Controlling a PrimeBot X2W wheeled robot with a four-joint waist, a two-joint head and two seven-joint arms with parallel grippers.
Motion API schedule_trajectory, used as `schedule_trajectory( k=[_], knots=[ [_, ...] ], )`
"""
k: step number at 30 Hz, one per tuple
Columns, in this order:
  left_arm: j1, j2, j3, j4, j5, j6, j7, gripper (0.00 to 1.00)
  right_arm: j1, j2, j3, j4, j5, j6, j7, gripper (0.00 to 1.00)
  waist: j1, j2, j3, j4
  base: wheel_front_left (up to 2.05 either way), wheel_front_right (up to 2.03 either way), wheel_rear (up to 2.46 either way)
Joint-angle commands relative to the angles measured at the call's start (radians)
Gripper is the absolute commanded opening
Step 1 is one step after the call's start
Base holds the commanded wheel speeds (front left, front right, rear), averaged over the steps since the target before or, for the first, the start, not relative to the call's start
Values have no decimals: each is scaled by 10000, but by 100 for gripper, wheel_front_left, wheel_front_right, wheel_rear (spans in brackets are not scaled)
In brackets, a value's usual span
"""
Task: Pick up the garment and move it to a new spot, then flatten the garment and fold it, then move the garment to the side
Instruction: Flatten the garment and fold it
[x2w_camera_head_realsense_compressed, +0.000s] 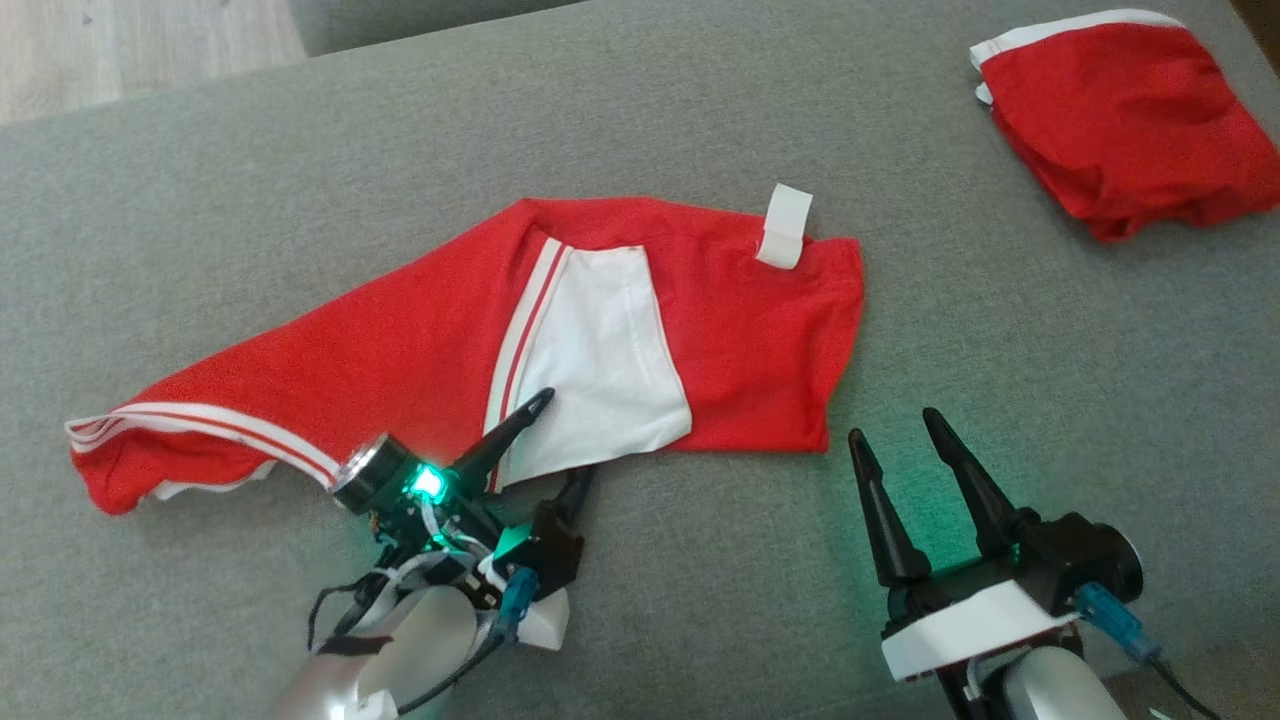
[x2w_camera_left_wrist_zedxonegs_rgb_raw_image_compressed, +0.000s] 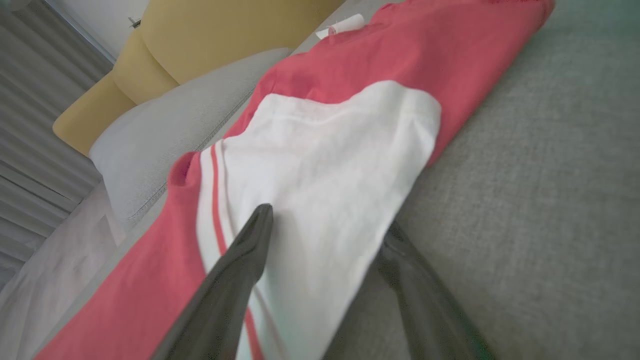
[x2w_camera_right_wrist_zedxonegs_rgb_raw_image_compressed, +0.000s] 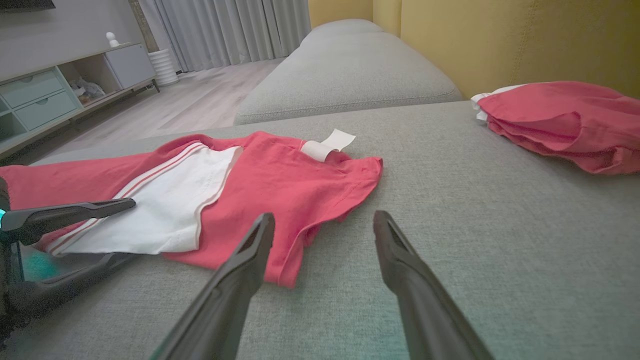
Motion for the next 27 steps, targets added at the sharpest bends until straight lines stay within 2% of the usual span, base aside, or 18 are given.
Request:
schedule_trajectory(
  k=[1, 6, 15, 27],
  knots=[
    [-103, 388, 384, -100, -54, 146, -12, 100, -161, -35, 182, -274, 21, -9, -36, 100, 0, 0, -14, 70, 0, 0, 0],
    [34, 537, 341, -609, -114, 410, -53, 100, -163, -35, 169, -272, 15, -9, -36, 100, 0, 0, 10, 205, 0, 0, 0],
    [-56, 559, -73, -1779, -191, 301, -85, 100, -218, -35, 239, -244, 12, -9, -36, 100, 0, 0, 110, 251, 0, 0, 0],
    [-682, 348, -447, -1594, -172, 162, -89, 100, -420, -35, 384, -226, 159, -9, -36, 100, 0, 0, 333, -194, 0, 0, 0]
  ],
)
